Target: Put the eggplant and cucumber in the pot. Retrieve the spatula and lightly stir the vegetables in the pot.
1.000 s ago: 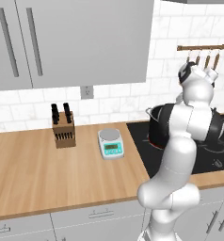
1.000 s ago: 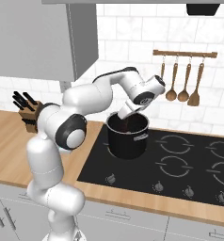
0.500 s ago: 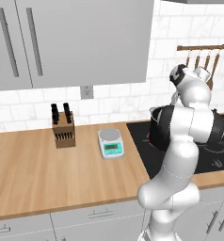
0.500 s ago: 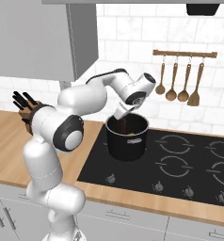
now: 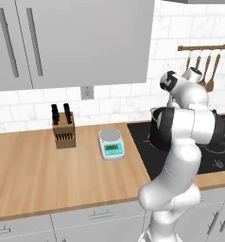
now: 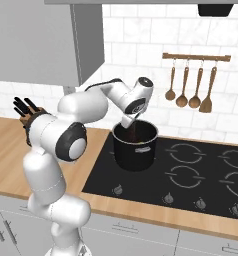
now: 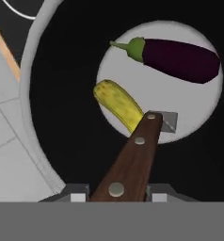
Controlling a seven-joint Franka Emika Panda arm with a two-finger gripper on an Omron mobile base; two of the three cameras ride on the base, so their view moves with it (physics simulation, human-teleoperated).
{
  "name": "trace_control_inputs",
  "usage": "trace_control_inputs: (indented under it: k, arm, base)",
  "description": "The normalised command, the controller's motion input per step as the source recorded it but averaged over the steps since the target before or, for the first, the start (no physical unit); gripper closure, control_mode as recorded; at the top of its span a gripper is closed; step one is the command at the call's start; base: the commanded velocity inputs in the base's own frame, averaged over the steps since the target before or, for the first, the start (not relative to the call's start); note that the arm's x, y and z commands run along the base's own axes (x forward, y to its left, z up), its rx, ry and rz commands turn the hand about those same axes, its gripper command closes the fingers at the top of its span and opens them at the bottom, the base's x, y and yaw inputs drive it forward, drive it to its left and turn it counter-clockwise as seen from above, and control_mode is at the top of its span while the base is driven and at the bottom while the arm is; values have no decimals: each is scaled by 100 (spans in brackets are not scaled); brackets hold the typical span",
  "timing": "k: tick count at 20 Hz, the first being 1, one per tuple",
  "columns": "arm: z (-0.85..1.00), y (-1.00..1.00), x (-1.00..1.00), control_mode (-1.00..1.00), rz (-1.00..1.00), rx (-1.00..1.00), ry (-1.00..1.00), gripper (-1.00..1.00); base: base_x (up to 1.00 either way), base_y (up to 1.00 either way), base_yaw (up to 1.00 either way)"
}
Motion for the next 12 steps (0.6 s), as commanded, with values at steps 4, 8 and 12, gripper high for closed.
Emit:
trace_control_inputs:
  k: [4, 8, 12]
  arm:
    - [0, -11, 23, -100, 0, -20, -20, 100]
    - [-9, -11, 6, -100, 0, -20, -11, 100]
    - [-10, 0, -54, -100, 0, -1, 6, 100]
  base:
    - [0, 0, 0]
    - [0, 0, 0]
    - [0, 0, 0]
